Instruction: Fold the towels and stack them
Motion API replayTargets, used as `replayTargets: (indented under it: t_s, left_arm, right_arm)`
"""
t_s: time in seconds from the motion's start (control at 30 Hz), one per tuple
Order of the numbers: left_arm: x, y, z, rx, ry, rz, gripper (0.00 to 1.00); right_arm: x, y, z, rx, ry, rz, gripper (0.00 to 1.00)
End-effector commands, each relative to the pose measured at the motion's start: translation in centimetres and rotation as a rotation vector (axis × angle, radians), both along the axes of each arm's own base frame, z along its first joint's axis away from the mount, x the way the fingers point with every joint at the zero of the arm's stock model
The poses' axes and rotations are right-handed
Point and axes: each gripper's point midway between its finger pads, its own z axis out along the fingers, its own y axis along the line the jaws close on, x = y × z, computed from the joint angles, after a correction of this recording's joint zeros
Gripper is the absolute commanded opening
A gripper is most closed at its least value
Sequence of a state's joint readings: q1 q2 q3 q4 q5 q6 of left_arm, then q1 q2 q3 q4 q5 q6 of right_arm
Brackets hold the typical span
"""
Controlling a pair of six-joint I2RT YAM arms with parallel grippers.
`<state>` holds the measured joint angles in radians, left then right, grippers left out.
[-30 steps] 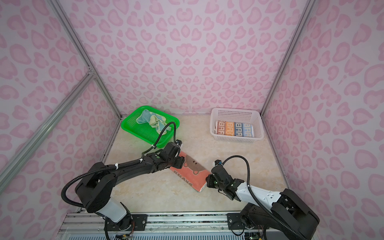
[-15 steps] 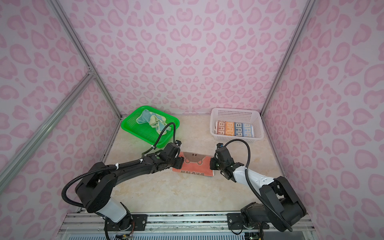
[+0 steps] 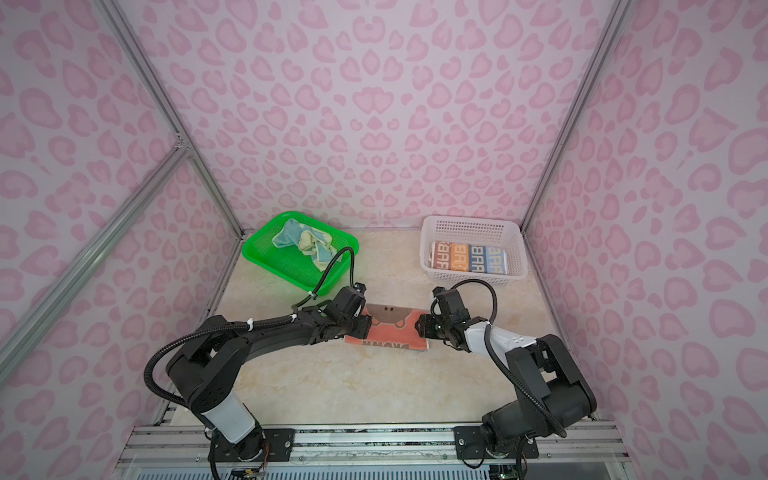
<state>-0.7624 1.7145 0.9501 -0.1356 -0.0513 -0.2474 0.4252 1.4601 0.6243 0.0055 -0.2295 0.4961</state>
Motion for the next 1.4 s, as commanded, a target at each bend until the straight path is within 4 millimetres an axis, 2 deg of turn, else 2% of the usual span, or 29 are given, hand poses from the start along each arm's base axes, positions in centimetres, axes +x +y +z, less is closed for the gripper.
replayTargets:
  t_s: [0.0,0.13,0.23,0.37,0.47,0.73,0.8,0.9,0.97,1.07,1.1,1.13,1.37]
  left_arm:
    - [0.0,-0.2,-0.8,-0.020,0.011,0.015,0.67]
    - [-0.4,0.2,-2.4,-0.005,0.036,0.029,0.67]
    - [-0.5,0.3,-3.3,-0.003,0.049,0.035,0.67]
    - [-0.8,0.5,-4.0,0.008,0.060,0.039,0.67]
    - [-0.8,0.6,-4.0,0.007,0.059,0.038,0.67]
    - [-0.9,0.9,-4.1,0.017,0.052,0.037,0.67]
    - [-0.9,0.8,-4.1,0.017,0.051,0.035,0.67]
    - [-0.8,0.9,-4.0,0.018,0.044,0.040,0.68]
    - [-0.7,1.1,-3.9,0.023,0.040,0.045,0.69]
    - [-0.5,1.2,-3.3,0.023,0.030,0.055,0.76]
    - [-0.5,1.2,-3.1,0.020,0.027,0.055,0.84]
    - [-0.4,1.2,-2.6,0.014,0.018,0.052,0.98]
    - [-0.1,1.3,1.8,-0.032,-0.077,0.024,0.98]
  right_arm:
    - [-1.2,-1.0,-0.5,-0.032,0.037,-0.003,0.57]
    - [-2.0,-1.5,-0.7,-0.033,0.058,-0.012,0.57]
    - [-2.4,-1.8,-1.5,-0.030,0.077,-0.027,0.55]
    - [-2.7,-1.1,-2.6,0.025,0.093,-0.027,0.51]
    - [-2.7,-0.3,-3.3,0.080,0.106,-0.024,0.47]
    - [-1.9,0.1,-5.5,0.106,0.112,-0.052,0.39]
    - [-1.5,0.5,-5.8,0.116,0.112,-0.045,0.36]
    - [-0.7,1.4,-5.9,0.146,0.107,-0.020,0.26]
    - [-0.1,2.0,-5.7,0.166,0.095,-0.005,0.11]
    - [1.3,2.7,-4.5,0.165,0.064,0.016,0.02]
    - [1.9,3.0,-3.9,0.158,0.049,0.028,0.01]
    - [2.6,3.2,-3.2,0.144,0.034,0.045,0.00]
    - [6.8,4.9,2.1,-0.006,-0.037,0.178,0.00]
